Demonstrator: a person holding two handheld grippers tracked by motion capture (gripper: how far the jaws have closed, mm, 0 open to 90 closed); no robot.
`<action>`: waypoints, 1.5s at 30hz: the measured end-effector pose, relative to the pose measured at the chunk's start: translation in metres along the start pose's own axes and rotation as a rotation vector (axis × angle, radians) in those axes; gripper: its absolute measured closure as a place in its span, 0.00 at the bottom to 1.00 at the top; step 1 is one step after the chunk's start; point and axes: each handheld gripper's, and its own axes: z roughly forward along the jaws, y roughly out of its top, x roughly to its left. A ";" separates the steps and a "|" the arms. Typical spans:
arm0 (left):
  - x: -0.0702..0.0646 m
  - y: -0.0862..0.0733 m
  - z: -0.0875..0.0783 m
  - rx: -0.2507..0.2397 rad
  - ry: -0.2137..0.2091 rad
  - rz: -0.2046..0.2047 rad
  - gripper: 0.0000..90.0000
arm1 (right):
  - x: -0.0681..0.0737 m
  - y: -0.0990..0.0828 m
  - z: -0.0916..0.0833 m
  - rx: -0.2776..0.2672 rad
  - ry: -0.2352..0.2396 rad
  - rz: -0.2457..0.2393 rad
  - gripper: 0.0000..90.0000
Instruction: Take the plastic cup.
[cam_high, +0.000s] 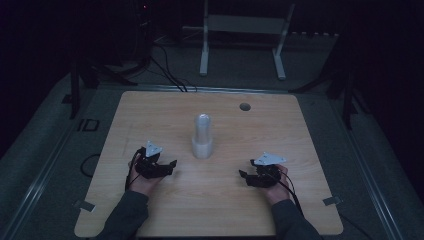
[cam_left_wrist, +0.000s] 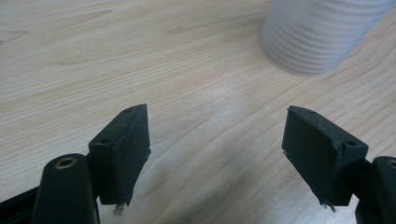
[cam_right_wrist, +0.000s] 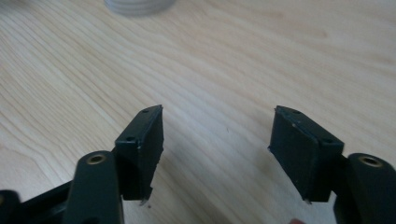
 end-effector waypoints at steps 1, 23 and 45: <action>-0.001 0.001 -0.001 -0.010 -0.002 0.003 0.26 | 0.002 0.001 0.000 -0.010 0.004 -0.002 0.41; 0.006 0.047 -0.042 -0.181 -0.161 0.012 0.33 | 0.014 0.008 -0.014 -0.096 0.058 -0.043 0.52; -0.029 0.124 -0.033 -0.217 -0.272 0.187 0.26 | 0.031 0.045 -0.023 -0.131 0.026 -0.058 0.45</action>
